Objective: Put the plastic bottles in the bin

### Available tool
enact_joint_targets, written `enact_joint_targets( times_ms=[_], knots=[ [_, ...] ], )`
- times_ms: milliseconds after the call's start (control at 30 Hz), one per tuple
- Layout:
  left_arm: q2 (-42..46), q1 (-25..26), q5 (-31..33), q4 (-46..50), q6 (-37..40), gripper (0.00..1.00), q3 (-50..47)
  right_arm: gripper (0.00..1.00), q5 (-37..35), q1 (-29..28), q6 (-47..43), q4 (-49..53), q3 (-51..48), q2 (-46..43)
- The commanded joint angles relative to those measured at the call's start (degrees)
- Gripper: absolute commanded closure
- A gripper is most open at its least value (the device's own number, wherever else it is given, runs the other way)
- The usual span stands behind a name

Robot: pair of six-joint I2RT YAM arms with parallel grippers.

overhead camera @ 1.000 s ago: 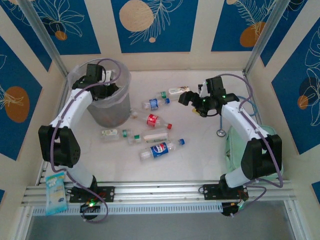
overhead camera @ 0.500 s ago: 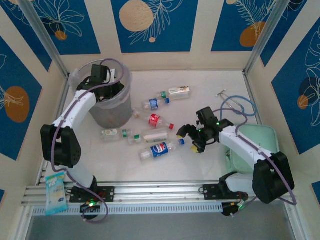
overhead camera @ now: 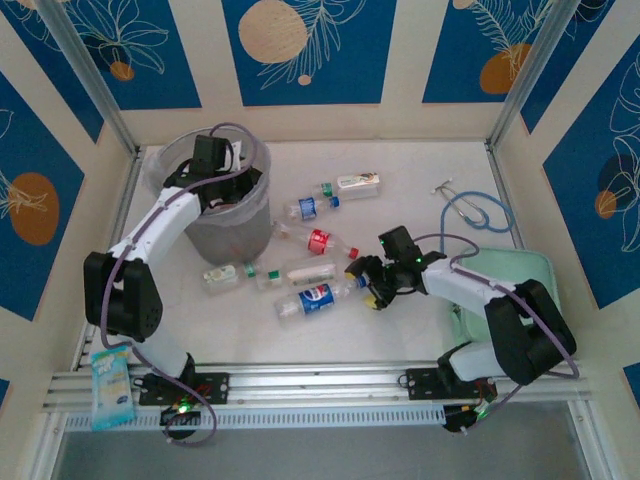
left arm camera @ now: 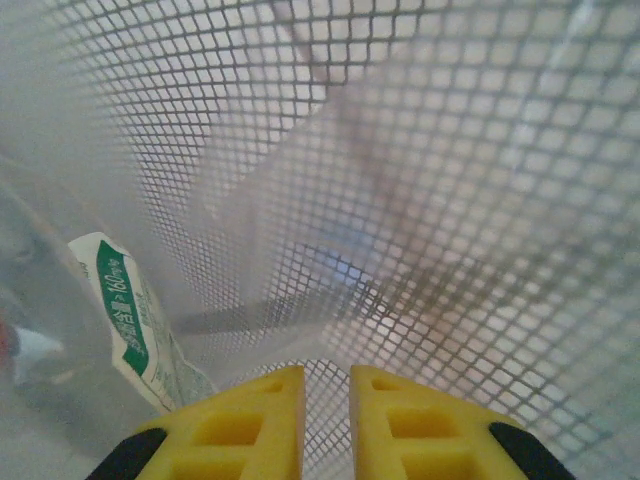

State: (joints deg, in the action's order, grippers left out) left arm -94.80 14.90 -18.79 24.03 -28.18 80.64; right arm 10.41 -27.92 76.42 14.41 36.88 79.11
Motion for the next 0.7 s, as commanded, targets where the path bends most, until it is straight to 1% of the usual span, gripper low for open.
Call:
enact_joint_targets(
  times_ms=[0,200,367,433,600,667],
  knots=[
    [0.7,1.4,-4.1,-3.8,-2.5,0.82,-0.9,0.27,-0.9,-0.5,1.4,-1.6,1.9,1.9],
    [0.6,2.2,-5.4,-6.0,-4.3,0.82,-1.2,0.45,-2.9,-0.7,1.0,1.6,2.4,1.2],
    [0.7,3.3,-6.0,-6.8,-4.8,0.81,-0.4,0.53,-4.8,0.4,-0.8,5.6,3.0,-2.0],
    [1.1,3.4,-5.6,-5.5,-3.6,0.74,0.5,0.58,-5.1,1.2,-1.9,7.2,3.4,-3.7],
    [2.0,3.2,-4.0,0.8,2.1,0.5,4.4,0.68,-4.0,4.5,-4.0,9.6,3.6,-8.1],
    [2.2,3.2,-3.1,3.5,4.4,0.44,6.8,0.71,-3.7,5.6,-5.1,10.4,4.2,-9.7]
  ],
)
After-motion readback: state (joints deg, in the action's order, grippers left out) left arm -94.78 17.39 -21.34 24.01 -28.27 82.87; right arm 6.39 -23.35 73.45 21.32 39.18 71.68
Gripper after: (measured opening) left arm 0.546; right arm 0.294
